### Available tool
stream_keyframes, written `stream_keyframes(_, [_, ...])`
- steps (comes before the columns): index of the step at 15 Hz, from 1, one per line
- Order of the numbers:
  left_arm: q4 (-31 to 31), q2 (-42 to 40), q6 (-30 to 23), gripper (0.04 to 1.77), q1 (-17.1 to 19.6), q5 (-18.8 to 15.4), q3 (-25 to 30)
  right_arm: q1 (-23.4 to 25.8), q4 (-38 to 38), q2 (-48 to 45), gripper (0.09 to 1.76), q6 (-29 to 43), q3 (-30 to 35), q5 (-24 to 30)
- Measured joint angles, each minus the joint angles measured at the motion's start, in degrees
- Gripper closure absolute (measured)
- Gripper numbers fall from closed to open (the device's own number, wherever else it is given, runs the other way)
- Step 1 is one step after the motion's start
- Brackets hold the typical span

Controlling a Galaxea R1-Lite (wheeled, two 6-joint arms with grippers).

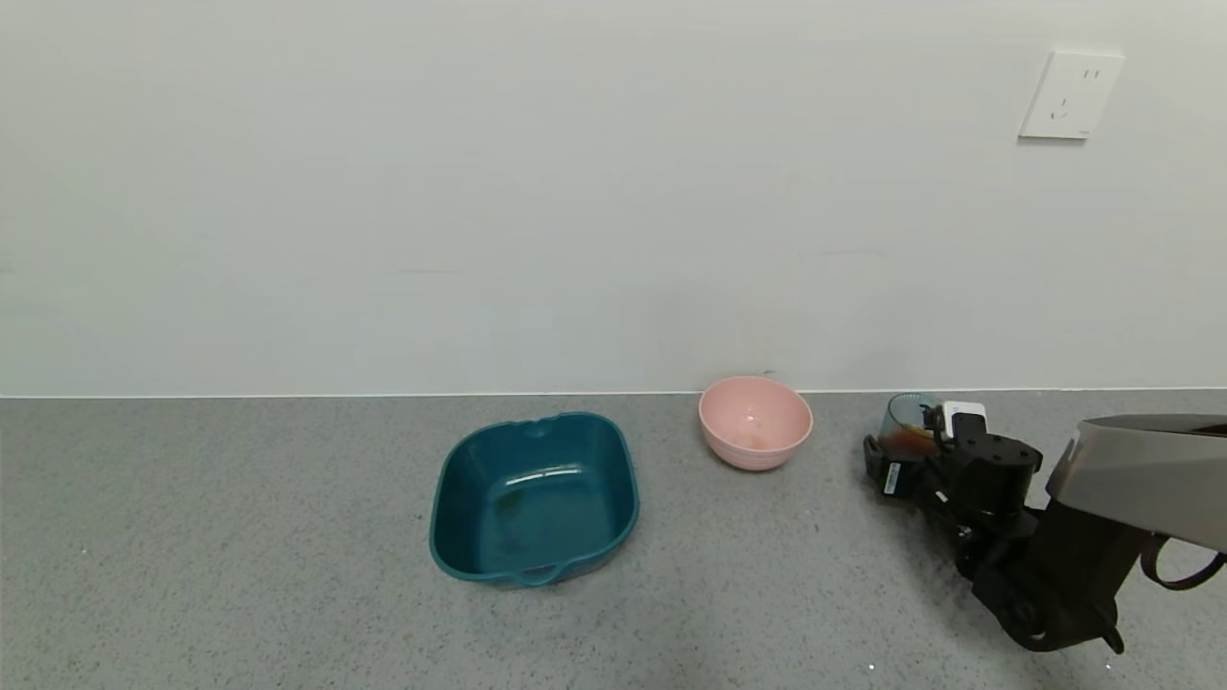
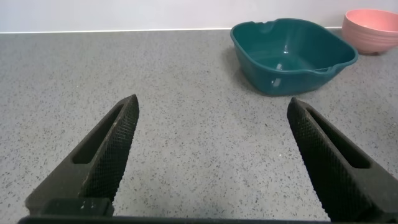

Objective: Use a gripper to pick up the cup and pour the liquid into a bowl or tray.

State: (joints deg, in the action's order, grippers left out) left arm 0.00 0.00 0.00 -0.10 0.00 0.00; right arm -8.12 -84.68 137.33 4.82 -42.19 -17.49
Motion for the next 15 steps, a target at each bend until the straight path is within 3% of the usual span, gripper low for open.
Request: stream_keyframes(15, [0.00, 0.00, 0.00, 0.09, 0.00, 0.00, 0.00, 0.18, -0.05, 3.38, 0.14, 0.09, -3.95, 0.38])
